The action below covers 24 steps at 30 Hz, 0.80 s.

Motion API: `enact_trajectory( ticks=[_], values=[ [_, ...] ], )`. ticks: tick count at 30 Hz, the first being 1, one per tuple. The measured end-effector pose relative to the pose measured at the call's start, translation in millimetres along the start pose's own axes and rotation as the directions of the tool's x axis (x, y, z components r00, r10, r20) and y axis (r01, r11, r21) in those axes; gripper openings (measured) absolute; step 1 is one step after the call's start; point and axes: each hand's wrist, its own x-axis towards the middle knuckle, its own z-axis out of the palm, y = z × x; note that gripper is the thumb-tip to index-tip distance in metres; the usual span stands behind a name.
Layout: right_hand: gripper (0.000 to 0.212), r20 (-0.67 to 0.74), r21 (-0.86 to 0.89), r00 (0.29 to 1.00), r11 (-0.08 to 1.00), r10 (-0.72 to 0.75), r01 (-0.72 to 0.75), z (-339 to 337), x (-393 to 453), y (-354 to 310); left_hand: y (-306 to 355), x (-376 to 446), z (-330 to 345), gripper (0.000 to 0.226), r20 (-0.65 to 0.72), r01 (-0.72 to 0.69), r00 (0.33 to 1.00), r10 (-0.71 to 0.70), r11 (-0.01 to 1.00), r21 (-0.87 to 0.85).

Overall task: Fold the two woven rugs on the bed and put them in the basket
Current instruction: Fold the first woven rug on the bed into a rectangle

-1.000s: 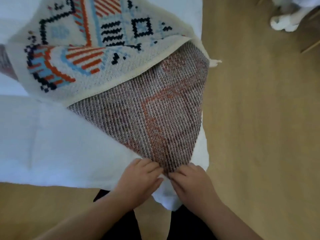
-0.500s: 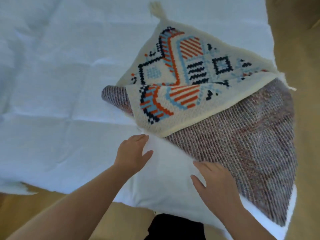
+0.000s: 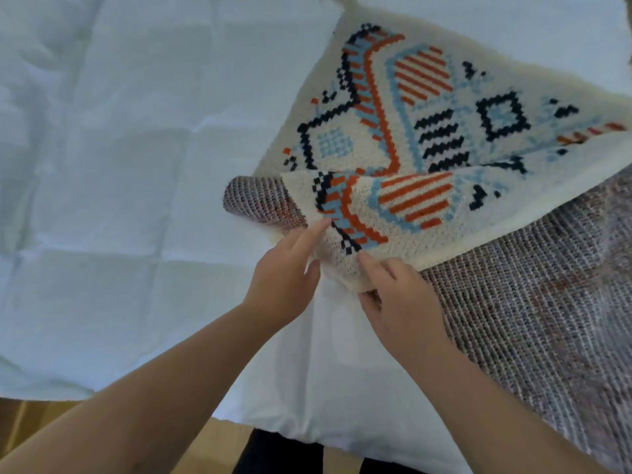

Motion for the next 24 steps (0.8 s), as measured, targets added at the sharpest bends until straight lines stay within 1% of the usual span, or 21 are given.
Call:
enact_trajectory(
  ticks=[2, 4, 5, 6, 7, 9, 12, 13, 15, 17, 18, 19, 21, 24],
  values=[
    [0.053, -0.032, -0.003, 0.999, 1.0, -0.005, 0.005, 11, 21, -10, -18, 16, -4, 0.046, -0.042, -0.09, 0.995, 0.089, 0.996, -0.024],
    [0.037, -0.097, -0.017, 0.995, 1.0, -0.002, 0.0, 17, 41, -20, -35, 34, -11, 0.027, -0.117, -0.225, 0.969, 0.218, 0.973, -0.049],
    [0.035, -0.124, -0.017, 0.992, 1.0, 0.013, -0.015, 19, 49, -26, -43, 43, -18, 0.024, -0.149, -0.276, 0.953, 0.264, 0.959, -0.067],
    [0.037, -0.153, -0.019, 0.988, 0.999, 0.026, -0.029, 19, 58, -31, -49, 53, -25, 0.024, -0.175, -0.296, 0.945, 0.277, 0.951, -0.093],
    [0.04, -0.189, -0.031, 0.981, 0.999, 0.032, -0.039, 16, 68, -36, -55, 65, -32, 0.026, -0.184, -0.279, 0.95, 0.253, 0.951, -0.133],
    [0.042, -0.245, -0.058, 0.969, 0.997, 0.029, -0.045, 7, 95, -44, -61, 93, -46, 0.027, -0.16, -0.189, 0.975, 0.157, 0.959, -0.211],
    [0.037, -0.318, -0.036, 0.946, 0.996, 0.064, -0.08, -7, 157, -45, -59, 150, -56, 0.015, -0.077, -0.03, 0.997, 0.006, 0.947, -0.321],
    [0.036, -0.346, -0.018, 0.934, 0.995, 0.086, -0.099, -13, 178, -44, -56, 168, -57, 0.012, -0.065, 0.013, 0.997, -0.038, 0.938, -0.346],
    [0.029, -0.378, 0.012, 0.915, 0.989, 0.143, -0.15, -27, 220, -42, -50, 207, -58, 0.013, -0.08, 0.072, 0.991, -0.111, 0.923, -0.379],
    [0.013, -0.349, 0.056, 0.903, 0.967, 0.25, -0.247, -39, 258, -34, -48, 243, -55, 0.014, -0.101, 0.108, 0.982, -0.159, 0.916, -0.386],
    [0.01, -0.316, 0.052, 0.901, 0.954, 0.297, -0.296, -41, 274, -29, -48, 258, -53, 0.015, -0.101, 0.129, 0.978, -0.18, 0.915, -0.381],
    [0.015, -0.302, 0.027, 0.899, 0.946, 0.317, -0.324, -43, 289, -22, -48, 273, -51, 0.017, -0.097, 0.154, 0.974, -0.205, 0.911, -0.383],
    [0.016, -0.297, 0.006, 0.904, 0.947, 0.308, -0.32, -45, 313, -9, -48, 299, -45, 0.02, -0.069, 0.209, 0.963, -0.259, 0.887, -0.413],
    [0.014, -0.246, 0.005, 0.921, 0.951, 0.301, -0.309, -36, 343, 11, -52, 323, -27, 0.021, -0.009, 0.284, 0.948, -0.319, 0.856, -0.432]
  ],
)
